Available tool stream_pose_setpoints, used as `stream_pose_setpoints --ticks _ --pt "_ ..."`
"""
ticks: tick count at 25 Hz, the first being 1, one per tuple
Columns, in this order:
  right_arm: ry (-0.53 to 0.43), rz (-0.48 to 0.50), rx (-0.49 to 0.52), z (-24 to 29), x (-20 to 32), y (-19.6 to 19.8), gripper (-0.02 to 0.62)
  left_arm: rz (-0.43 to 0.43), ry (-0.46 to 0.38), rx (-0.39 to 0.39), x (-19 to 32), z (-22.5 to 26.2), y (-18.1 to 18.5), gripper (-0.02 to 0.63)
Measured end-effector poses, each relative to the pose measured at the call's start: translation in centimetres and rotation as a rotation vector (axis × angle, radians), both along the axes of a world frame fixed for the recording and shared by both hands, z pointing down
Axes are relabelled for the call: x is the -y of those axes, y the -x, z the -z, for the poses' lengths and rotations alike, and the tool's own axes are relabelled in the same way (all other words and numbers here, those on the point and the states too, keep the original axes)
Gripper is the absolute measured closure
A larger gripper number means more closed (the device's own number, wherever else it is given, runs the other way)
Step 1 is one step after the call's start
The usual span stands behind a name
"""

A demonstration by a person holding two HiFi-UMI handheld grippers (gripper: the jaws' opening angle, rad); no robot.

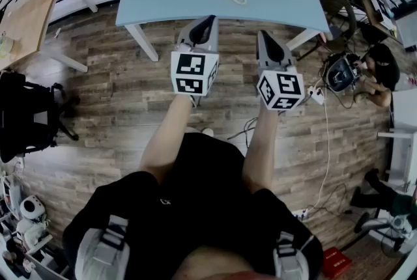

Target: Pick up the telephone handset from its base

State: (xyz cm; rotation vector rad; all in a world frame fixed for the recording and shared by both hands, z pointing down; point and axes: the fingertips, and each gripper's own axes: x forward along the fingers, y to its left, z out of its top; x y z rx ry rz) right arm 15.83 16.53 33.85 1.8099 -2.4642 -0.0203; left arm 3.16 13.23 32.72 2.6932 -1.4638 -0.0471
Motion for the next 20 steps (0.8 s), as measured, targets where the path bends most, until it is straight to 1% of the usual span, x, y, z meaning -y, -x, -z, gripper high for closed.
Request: stream_pose_setpoints --ticks 4,7,12,16,20 --pt "0.029 0.004 -0.041 -0.7 -0.5 -0.5 0.6 -0.017 0.003 0.0 -1.0 -0.1 -1.3 0.606" --pt "0.015 0.014 -0.026 -0.7 -0.6 -1.1 0.6 -0.009 0.002 -0.006 -1.2 -0.5 -1.7 0.606" --pt "0.018 -0.007 0.001 -1.0 -0.9 -3.3 0.6 0.022 0.005 -0.009 -1.9 -1.2 -1.5 0.606" --pt "0.015 0.015 0.002 -0.8 0.2 -3.1 0.6 0.052 -0.003 0.002 -1.0 -1.1 -1.0 0.606" --pt "0.005 0.039 0.012 -0.9 2.1 -2.7 0.6 0.057 -0.011 0.012 0.6 -1.5 -1.2 0.606"
